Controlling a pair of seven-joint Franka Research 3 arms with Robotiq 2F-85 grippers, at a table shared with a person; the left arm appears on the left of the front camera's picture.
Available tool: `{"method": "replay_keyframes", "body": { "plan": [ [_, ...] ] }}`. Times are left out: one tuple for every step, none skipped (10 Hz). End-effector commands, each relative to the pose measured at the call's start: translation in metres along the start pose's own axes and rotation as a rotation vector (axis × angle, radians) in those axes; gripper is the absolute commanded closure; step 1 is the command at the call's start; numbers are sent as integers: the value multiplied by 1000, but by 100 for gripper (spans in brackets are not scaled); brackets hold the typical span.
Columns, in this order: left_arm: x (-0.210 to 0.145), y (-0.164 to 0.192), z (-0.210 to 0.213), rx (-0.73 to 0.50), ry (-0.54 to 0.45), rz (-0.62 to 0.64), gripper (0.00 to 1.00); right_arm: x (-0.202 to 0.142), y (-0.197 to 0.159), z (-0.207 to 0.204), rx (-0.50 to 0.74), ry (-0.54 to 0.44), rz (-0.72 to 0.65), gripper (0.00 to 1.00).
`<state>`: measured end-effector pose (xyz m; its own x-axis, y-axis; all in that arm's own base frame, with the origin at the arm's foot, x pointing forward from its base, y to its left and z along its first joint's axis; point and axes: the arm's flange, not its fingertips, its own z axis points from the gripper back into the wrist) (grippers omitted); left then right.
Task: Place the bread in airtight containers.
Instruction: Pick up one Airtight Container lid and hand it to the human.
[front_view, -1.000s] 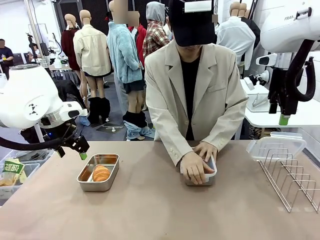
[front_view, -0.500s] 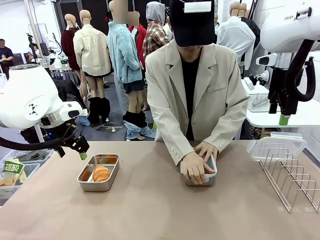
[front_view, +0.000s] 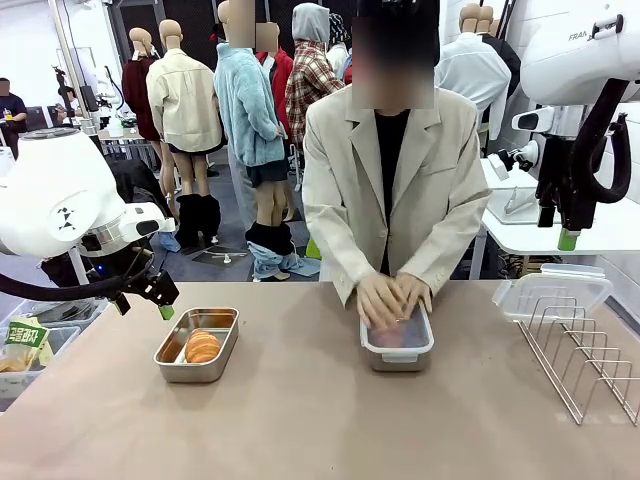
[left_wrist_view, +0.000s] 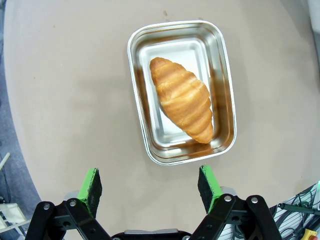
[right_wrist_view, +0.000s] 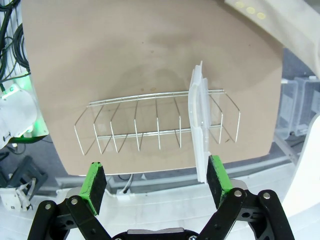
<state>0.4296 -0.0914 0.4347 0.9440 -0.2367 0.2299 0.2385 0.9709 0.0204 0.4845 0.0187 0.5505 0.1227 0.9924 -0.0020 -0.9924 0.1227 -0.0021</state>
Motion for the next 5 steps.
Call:
{"method": "replay_keyframes", "body": {
  "plan": [
    [1,-1,0,7,-9,16,0,-1,-2,2,10,14,0,0],
    [1,-1,0,7,-9,16,0,-1,-2,2,10,14,0,0],
    [1,-1,0,7,-9,16,0,-1,-2,2,10,14,0,0],
    [1,-1,0,7,-9,16,0,-1,-2,2,10,14,0,0],
    [1,-1,0,7,-9,16,0,-1,-2,2,10,14,0,0]
  ]
}}
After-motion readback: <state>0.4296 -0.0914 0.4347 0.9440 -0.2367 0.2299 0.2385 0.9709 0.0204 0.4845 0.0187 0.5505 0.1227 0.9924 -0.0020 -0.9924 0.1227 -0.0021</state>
